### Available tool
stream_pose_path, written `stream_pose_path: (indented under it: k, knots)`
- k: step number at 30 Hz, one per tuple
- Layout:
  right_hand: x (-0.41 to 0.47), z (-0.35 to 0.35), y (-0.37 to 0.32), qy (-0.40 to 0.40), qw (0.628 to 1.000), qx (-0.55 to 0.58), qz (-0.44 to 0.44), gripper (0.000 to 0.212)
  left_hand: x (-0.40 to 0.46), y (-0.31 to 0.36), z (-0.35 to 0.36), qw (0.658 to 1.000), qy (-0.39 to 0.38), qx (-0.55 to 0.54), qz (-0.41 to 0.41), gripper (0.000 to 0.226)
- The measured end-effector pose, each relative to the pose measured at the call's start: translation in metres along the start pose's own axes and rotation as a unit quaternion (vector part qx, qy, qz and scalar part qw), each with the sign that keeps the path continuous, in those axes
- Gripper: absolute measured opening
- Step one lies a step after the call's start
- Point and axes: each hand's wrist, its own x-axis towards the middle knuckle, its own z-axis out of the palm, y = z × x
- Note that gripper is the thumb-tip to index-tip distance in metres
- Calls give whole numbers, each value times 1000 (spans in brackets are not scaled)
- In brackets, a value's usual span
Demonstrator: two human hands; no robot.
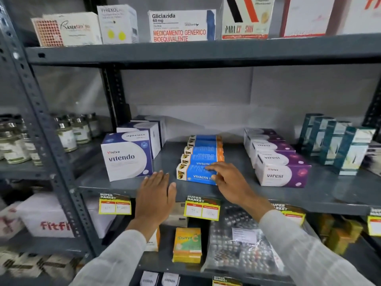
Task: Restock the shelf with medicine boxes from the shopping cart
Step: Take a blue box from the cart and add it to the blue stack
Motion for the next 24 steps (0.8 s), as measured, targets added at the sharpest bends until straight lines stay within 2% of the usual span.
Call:
stream_pose_path:
  k: [4,8,11,14,17,20,22,24]
  knots:
    - [-23,-11,-3,63,998,21,-10,36,-1,3,-6,998,8,-55,-13,61]
    - [-75,-26,-3,163,986,21,-39,30,-21,23,-13,974,117,-191,-26,48]
    - [-127,-31,7,231,971,28,-62,25,-55,53,-6,947,207,-244,14,46]
    - [-188,-23,31,238,970,22,-48,21,-101,88,24,937,217,-258,91,45]
    - [-253,-7,68,174,985,14,14,22,-159,128,69,948,117,-262,134,47]
    - [-323,17,118,87,985,37,148,28,-218,166,116,955,-34,-255,148,47]
    - [-371,38,150,21,961,70,267,32,-254,186,146,949,-147,-238,149,46]
    - [-421,60,178,-56,920,68,382,37,-290,203,176,933,-245,-207,161,45]
